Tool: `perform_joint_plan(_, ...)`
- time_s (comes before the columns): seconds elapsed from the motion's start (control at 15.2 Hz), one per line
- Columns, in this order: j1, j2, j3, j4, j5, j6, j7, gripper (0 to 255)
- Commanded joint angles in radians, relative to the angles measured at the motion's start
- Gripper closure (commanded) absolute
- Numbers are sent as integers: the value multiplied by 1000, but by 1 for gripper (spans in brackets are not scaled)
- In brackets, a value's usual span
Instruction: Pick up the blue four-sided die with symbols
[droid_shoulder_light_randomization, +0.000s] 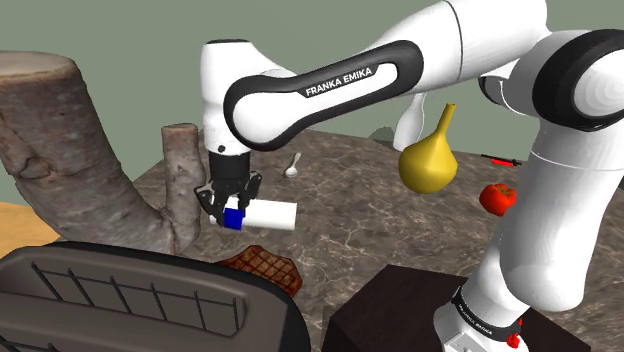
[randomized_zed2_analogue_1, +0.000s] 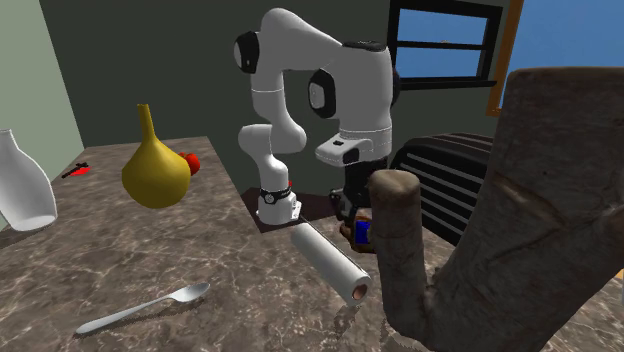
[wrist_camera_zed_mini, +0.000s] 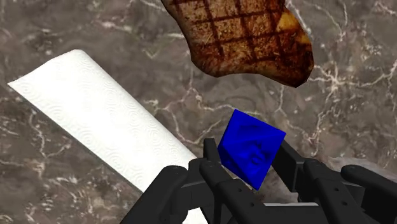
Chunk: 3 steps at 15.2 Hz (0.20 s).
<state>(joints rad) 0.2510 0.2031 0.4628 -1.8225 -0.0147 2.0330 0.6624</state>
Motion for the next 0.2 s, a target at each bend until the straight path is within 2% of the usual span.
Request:
perform_joint_plan(0.0, -2, -10, 1, 15, 5, -25, -4, 255)
perform_joint_plan(0.13, -2, -11, 1, 16, 5, -27, -4, 255)
